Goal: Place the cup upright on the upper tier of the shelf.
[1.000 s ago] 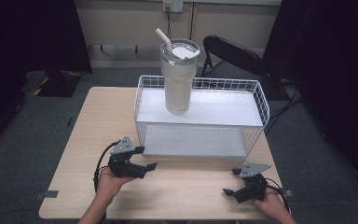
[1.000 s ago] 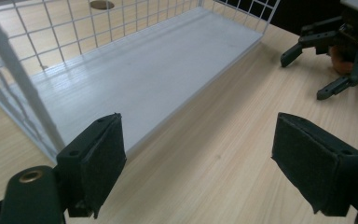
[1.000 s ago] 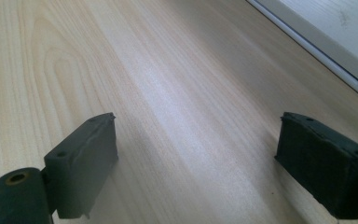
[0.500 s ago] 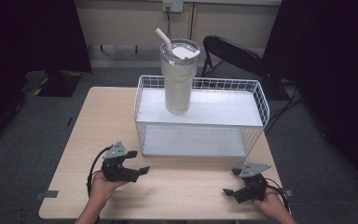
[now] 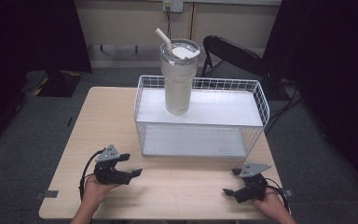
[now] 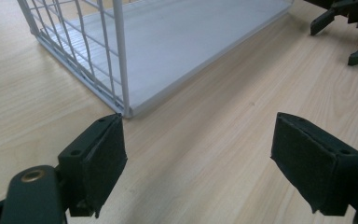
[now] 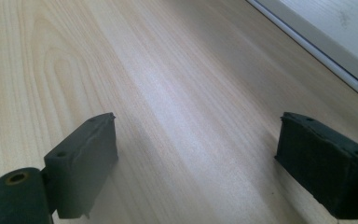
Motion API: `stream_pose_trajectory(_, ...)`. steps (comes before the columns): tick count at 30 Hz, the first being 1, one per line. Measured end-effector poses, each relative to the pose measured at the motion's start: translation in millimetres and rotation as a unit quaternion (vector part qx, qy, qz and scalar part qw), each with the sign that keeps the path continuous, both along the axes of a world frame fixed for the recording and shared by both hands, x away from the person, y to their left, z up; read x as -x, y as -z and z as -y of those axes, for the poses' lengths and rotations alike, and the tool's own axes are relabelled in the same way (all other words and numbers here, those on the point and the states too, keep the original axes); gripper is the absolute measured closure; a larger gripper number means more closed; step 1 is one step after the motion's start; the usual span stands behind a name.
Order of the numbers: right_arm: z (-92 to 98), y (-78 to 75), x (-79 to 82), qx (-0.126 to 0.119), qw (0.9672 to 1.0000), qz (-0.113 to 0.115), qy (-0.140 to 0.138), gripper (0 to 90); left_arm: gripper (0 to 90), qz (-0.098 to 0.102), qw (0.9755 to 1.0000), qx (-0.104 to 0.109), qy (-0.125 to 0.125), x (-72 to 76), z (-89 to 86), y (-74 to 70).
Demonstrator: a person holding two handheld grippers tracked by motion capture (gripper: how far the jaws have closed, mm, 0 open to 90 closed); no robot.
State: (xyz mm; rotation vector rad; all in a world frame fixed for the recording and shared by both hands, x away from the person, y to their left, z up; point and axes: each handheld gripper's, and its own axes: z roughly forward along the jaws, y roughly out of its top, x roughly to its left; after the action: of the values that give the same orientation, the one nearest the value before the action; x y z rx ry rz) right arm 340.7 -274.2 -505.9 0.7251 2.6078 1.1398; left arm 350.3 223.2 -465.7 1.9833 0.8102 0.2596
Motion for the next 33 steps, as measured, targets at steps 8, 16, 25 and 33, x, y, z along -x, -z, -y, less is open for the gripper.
stream_pose_trajectory(8,0.0,0.0,0.0,0.000,1.0000,0.000,0.000,11.6,17.4,-0.006,0.9999,-0.008,-0.006,2.7,-9.8,6.8)
stream_pose_trajectory(16,0.0,0.0,0.0,0.000,1.0000,0.000,0.000,11.7,17.5,-0.013,0.9996,-0.007,-0.023,4.7,-22.9,12.9)
stream_pose_trajectory(25,0.0,0.0,0.0,0.000,1.0000,0.000,0.000,11.6,17.5,-0.021,0.9988,-0.022,-0.038,6.3,-32.3,20.7)
stream_pose_trajectory(33,0.0,0.0,0.0,0.000,1.0000,0.000,0.000,11.7,17.5,-0.022,0.9977,-0.047,-0.045,6.8,-36.7,25.4)
